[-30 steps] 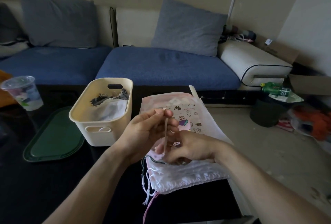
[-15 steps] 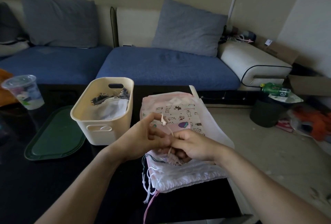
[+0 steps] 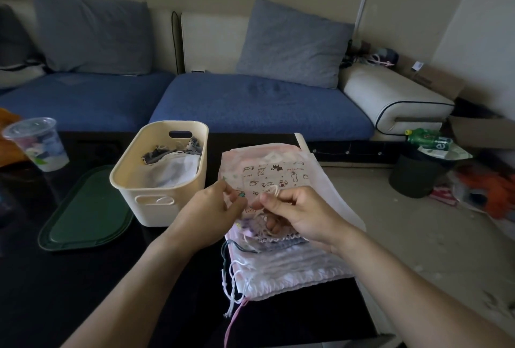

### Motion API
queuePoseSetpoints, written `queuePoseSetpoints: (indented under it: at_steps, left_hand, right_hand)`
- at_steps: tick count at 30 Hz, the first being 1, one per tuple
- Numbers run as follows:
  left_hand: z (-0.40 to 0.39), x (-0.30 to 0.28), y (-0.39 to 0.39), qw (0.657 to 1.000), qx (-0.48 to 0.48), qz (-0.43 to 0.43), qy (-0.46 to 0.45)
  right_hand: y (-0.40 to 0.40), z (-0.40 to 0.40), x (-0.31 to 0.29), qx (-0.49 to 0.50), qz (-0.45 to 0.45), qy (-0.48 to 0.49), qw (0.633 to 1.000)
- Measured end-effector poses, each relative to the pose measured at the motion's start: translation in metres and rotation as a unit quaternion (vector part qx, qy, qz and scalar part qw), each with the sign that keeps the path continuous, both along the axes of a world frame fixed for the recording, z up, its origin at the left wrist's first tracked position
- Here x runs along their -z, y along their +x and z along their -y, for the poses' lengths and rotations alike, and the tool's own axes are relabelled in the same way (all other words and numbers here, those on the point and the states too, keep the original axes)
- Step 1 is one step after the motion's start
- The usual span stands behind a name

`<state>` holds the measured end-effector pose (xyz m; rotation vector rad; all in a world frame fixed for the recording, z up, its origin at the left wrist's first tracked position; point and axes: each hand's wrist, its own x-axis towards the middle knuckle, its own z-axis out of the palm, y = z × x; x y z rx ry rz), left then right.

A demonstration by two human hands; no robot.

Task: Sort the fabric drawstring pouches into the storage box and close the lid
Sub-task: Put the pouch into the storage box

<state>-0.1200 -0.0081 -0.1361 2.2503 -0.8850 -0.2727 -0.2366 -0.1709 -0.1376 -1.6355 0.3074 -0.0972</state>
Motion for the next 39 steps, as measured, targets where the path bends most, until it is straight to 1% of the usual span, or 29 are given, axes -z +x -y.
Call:
queuePoseSetpoints:
  at_steps: [2,4,7,8,9,11,12,13,15,19,24,25,27,29,33,36,39]
  left_hand:
    - [0.002,0.003,-0.002,0.999,0.014,0.014,0.04]
    - [0.004,0.004,-0.004,0.998,0.026,0.031,0.053]
    - [0.005,0.004,-0.008,0.994,0.027,0.105,-0.004]
    - [0.005,0.004,-0.01,0.993,0.035,0.109,-0.029]
    - [0.006,0.002,-0.012,0.994,0.047,0.076,-0.056]
    - [0.009,-0.001,-0.014,0.991,0.078,-0.068,-0.088]
    - [0.01,-0.002,-0.014,0.981,0.088,-0.144,-0.096]
    - [0.011,-0.003,-0.015,0.97,0.092,-0.201,-0.099]
    - [0.014,-0.002,-0.018,0.957,0.088,-0.258,-0.099]
    - [0.018,0.001,-0.022,0.942,0.075,-0.309,-0.112]
    - [0.019,0.003,-0.015,0.959,0.077,-0.261,-0.085]
    - [0.017,0.001,-0.016,0.965,0.087,-0.238,-0.075]
    - [0.014,-0.003,-0.02,0.98,0.104,-0.163,-0.045]
    - [0.011,-0.008,-0.024,0.985,0.113,-0.126,-0.033]
    - [0.01,-0.01,-0.028,0.984,0.134,-0.11,-0.038]
    - [0.013,-0.006,-0.03,0.983,0.096,-0.134,-0.084]
    - [0.016,-0.005,-0.031,0.985,0.062,-0.115,-0.114]
  right_hand:
    - [0.0,-0.001,0.0,0.021,0.018,-0.018,0.999]
    - [0.0,-0.001,0.002,0.026,0.026,-0.019,0.999]
    - [0.001,-0.003,0.004,0.015,0.018,-0.017,1.0]
    - [0.002,-0.003,0.006,0.008,0.013,-0.02,1.0]
    - [0.002,-0.004,0.006,-0.001,0.01,-0.024,1.0]
    - [0.002,-0.003,0.007,-0.01,0.009,-0.036,0.999]
    - [0.003,-0.002,0.007,-0.009,0.012,-0.05,0.999]
    - [0.003,-0.002,0.007,-0.004,0.014,-0.065,0.998]
    - [0.003,-0.002,0.008,0.007,0.012,-0.08,0.997]
    - [0.002,0.0,0.006,0.012,0.009,-0.062,0.998]
    - [0.0,0.0,0.002,0.012,0.006,-0.022,1.0]
    - [-0.001,0.0,0.002,0.012,0.009,-0.011,1.0]
    - [-0.002,0.0,-0.002,0.02,0.008,0.015,1.0]
    - [-0.003,0.0,-0.004,0.024,0.005,0.033,0.999]
    - [-0.002,-0.001,-0.002,0.014,0.007,-0.02,1.0]
    - [0.0,-0.002,0.001,0.025,0.017,-0.028,0.999]
    - [0.002,-0.002,0.0,0.049,0.022,-0.042,0.998]
